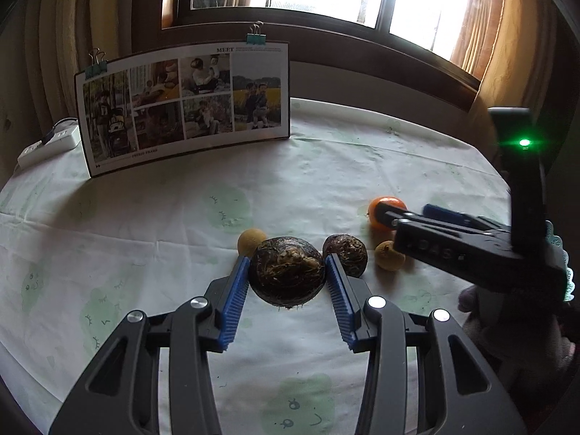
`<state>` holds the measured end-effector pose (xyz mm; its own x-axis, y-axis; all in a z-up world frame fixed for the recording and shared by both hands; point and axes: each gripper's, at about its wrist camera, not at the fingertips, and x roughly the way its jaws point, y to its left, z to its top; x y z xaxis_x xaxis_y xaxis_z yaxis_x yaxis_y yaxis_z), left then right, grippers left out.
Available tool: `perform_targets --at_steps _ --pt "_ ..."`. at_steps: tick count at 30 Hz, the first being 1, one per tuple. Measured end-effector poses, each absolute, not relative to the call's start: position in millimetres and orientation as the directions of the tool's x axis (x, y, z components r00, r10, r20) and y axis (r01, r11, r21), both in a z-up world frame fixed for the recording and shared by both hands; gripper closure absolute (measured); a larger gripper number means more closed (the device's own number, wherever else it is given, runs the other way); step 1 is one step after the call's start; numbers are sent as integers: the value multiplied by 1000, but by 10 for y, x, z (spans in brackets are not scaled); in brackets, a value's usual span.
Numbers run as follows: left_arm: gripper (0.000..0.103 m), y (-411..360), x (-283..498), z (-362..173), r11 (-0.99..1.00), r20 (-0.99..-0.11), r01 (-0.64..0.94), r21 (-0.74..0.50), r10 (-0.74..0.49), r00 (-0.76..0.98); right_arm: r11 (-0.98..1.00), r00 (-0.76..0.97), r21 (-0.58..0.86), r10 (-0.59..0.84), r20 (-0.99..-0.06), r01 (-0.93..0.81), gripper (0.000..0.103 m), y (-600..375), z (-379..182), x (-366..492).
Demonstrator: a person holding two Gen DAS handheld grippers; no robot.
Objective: Organize fruits
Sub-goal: 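Grasp a dark brown round fruit with the left tool while the right tool grasps a small orange, then lower the small orange into the blue basket and open the right tool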
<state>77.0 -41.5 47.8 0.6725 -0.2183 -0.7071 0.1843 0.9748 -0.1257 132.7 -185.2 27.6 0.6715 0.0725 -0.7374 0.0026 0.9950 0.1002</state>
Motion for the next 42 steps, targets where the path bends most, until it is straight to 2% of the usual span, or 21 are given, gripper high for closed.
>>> perform_targets --at_steps 3,5,7,12,19,30,42 --pt "59 -420 769 479 975 -707 184 -125 -218 672 994 660 107 82 -747 -3 40 -1830 220 1376" --pt "59 -433 776 463 974 -712 190 -123 -220 666 993 659 115 95 -746 -12 48 -1826 209 1382" --pt "59 -443 784 438 973 -719 193 -124 -223 658 991 659 129 112 -744 -23 59 -1810 205 1377" --pt "59 -434 792 421 973 -722 191 -128 -224 654 987 698 159 126 -705 -18 59 -1843 390 1205" --pt "59 -492 786 388 970 -727 212 -120 -231 646 985 749 162 68 -659 52 59 -2166 641 877" --pt "59 -645 719 420 968 -725 239 -82 -223 652 956 782 166 -91 -617 243 59 -3069 892 231" --pt "59 -1016 538 542 950 -712 310 -30 -238 660 880 746 174 -252 -617 442 59 -3980 904 -344"
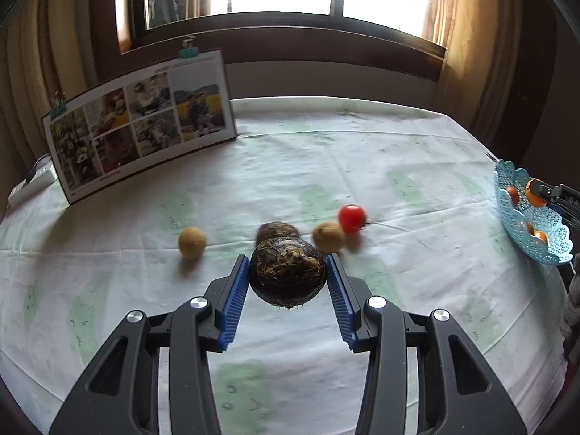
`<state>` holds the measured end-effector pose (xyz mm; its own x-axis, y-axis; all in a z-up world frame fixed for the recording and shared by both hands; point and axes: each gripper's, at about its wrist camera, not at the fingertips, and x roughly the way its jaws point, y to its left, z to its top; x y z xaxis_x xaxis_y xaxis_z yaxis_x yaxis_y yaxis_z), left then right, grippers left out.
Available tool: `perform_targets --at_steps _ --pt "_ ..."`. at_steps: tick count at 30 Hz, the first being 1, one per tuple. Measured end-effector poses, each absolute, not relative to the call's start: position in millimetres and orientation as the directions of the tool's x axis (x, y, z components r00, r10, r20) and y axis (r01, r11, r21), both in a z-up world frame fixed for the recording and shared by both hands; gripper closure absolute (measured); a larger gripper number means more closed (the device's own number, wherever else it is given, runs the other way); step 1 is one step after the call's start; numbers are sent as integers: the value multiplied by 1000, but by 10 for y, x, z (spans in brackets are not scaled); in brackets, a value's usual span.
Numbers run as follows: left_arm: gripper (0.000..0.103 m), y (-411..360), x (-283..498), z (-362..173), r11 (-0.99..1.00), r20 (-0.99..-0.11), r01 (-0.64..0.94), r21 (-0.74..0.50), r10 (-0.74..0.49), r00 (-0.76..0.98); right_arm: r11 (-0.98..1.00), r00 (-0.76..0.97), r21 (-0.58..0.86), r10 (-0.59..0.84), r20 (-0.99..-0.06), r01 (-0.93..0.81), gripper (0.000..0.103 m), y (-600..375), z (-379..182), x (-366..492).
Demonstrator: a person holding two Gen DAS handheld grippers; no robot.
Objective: Organize fruits
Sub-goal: 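Lower the small orange into the blue basket and open the right tool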
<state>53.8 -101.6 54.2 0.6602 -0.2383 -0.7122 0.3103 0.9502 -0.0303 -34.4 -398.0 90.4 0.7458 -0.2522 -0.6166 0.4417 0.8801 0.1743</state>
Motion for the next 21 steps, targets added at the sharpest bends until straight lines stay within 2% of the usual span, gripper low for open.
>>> perform_targets --at_steps 12,14,15,16,21 --pt "59 -1384 449 630 929 -712 368 -41 -285 641 807 701 199 -328 -633 557 59 -4528 760 -650" --pt "59 -1435 439 645 925 -713 377 -40 -291 638 800 705 205 -336 -625 564 56 -4559 747 -676" --pt "59 -1472 435 654 923 -712 382 -39 -294 637 797 708 209 -340 -620 566 49 -4571 746 -702" --pt "59 -1502 433 663 921 -712 388 -40 -299 635 796 711 212 -342 -615 567 47 -4571 749 -704" --pt "59 -1708 411 699 905 -711 424 -42 -325 623 791 719 208 -368 -590 575 47 -4566 761 -797"
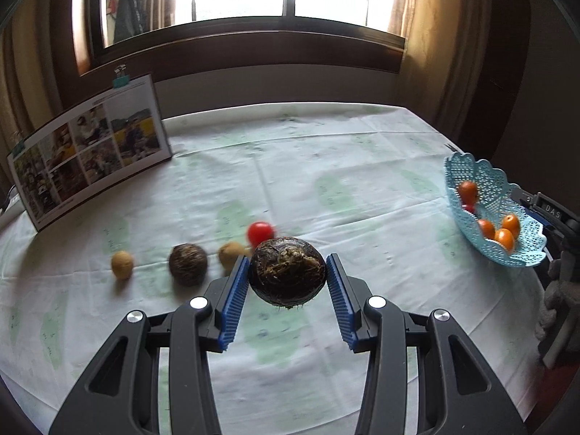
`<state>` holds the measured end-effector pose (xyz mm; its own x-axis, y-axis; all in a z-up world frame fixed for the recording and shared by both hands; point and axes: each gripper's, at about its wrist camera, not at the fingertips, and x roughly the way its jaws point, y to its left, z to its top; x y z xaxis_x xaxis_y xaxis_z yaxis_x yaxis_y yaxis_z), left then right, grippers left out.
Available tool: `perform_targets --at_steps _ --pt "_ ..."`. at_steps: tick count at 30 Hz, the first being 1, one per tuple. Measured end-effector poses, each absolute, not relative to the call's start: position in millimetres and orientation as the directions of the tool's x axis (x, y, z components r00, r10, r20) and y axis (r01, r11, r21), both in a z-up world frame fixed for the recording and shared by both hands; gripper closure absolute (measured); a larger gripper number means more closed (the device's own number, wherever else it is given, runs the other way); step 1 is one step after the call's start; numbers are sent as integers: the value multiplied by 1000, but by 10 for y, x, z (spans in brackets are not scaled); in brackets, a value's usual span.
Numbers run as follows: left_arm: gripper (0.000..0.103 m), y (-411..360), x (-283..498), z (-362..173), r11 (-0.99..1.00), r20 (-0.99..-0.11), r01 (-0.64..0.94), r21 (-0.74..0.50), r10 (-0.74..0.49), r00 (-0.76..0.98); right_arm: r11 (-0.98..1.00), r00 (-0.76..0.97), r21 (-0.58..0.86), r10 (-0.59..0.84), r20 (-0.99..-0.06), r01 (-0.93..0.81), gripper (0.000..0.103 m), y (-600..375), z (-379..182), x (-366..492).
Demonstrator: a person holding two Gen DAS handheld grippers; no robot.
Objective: Organize fruits
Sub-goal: 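Lower the small orange into the blue basket and open the right tool, then carry the dark brown fruit into the blue basket and open the left tool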
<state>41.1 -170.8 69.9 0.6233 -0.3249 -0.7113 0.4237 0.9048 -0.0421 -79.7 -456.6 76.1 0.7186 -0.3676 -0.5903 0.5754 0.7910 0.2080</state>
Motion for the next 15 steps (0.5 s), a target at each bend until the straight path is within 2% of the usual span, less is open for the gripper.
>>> perform_targets --at_steps 15 --pt "59 -2586 445 778 834 -699 543 -103 -448 557 778 720 169 -445 -533 605 47 -4548 684 -980"
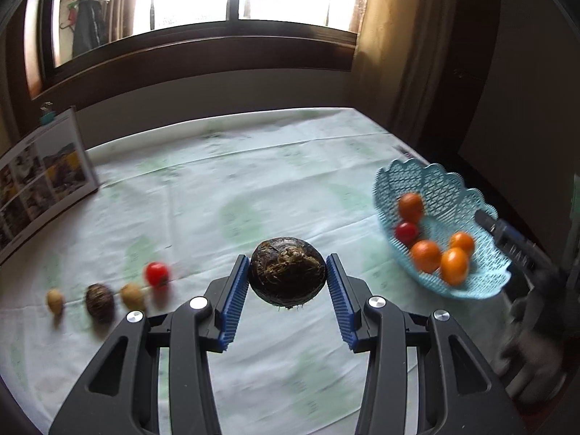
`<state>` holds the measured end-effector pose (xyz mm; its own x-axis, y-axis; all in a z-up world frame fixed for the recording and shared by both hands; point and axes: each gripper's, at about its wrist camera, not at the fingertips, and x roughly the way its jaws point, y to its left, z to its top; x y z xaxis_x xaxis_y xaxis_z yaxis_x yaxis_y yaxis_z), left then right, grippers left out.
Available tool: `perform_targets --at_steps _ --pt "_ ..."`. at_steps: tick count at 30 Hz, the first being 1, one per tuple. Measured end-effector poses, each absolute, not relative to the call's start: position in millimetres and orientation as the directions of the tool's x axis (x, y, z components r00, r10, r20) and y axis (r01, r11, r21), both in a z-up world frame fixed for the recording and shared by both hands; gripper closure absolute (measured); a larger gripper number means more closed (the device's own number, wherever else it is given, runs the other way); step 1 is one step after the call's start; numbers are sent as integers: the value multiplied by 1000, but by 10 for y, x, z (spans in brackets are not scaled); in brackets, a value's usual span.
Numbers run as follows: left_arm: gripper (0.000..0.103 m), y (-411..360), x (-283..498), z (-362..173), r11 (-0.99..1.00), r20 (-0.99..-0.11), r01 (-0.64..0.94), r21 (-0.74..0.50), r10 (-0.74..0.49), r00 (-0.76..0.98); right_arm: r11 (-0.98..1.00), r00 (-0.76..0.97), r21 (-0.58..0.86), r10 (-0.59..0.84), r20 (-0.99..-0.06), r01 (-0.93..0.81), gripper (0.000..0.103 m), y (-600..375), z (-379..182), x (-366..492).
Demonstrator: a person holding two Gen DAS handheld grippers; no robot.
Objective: Organize fruits
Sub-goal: 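Carry the dark brown fruit into the blue basket and open the left tool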
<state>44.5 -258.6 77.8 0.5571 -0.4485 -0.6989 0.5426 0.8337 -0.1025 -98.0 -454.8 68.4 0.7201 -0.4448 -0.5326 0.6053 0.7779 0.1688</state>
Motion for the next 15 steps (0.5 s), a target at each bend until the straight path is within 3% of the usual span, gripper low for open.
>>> perform_targets --at_steps 15 --pt "56 -3397 515 775 756 -689 640 -138 -537 487 778 726 168 -452 -519 605 46 -4521 612 -982"
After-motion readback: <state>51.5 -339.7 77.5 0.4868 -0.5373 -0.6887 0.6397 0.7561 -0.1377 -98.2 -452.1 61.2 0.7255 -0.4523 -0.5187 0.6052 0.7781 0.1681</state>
